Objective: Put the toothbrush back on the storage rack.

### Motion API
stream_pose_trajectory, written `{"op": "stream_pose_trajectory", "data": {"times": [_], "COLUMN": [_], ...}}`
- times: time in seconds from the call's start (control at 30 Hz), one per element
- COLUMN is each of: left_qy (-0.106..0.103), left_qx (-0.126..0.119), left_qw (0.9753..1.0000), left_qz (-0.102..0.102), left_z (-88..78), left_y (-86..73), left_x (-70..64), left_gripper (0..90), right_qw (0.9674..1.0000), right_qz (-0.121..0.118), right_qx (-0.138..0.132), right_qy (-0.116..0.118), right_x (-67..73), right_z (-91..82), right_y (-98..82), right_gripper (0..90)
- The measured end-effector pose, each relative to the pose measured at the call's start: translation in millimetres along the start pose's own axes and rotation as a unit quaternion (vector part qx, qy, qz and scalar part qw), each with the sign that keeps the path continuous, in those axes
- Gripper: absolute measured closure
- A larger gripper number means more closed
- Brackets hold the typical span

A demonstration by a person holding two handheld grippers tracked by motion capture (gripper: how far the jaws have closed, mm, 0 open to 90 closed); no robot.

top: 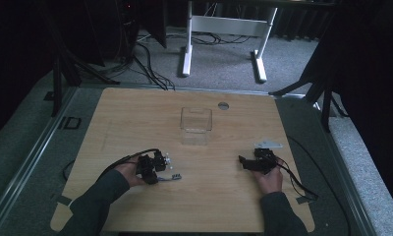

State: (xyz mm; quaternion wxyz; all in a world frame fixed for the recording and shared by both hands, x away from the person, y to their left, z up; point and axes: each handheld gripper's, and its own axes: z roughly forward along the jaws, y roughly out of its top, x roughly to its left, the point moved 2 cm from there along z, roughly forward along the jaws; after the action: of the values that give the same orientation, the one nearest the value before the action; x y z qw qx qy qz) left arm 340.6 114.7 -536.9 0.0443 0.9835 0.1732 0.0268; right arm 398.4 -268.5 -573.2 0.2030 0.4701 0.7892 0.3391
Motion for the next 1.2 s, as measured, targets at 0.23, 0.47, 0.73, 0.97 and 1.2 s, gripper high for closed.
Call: {"op": "stream_pose_trajectory", "data": {"times": [0.23,0.47,0.73,0.97,1.2], "left_qy": [0.004,0.000,0.013,0.034,0.054], "left_qx": [0.004,0.012,-0.010,-0.023,-0.043], "left_qw": [1.0000,0.9999,0.9997,0.9987,0.9962], "left_qz": [0.002,-0.003,-0.017,-0.031,-0.052], "left_z": [0.0,-0.5,-9.8,-16.7,-23.6], "left_y": [0.6,-1.4,-2.8,-3.0,-5.2], "left_x": [-0.5,0.0,2.8,4.0,8.5], "left_gripper": [81.7,82.2,82.3,82.3,82.3], "right_qw": [1.0000,1.0000,1.0000,1.0000,1.0000], "right_qz": [0.000,0.000,0.000,0.000,0.000], "right_qx": [0.000,0.000,0.000,0.000,0.000], "right_qy": [0.000,0.000,0.000,0.000,0.000], "right_x": [0.0,0.0,0.0,0.0,0.0], "right_z": [0.0,0.0,0.0,0.0,0.0], "right_y": [0.0,0.0,0.0,0.0,0.0], "right_gripper": [19.3,19.2,19.3,19.3,19.3]}}
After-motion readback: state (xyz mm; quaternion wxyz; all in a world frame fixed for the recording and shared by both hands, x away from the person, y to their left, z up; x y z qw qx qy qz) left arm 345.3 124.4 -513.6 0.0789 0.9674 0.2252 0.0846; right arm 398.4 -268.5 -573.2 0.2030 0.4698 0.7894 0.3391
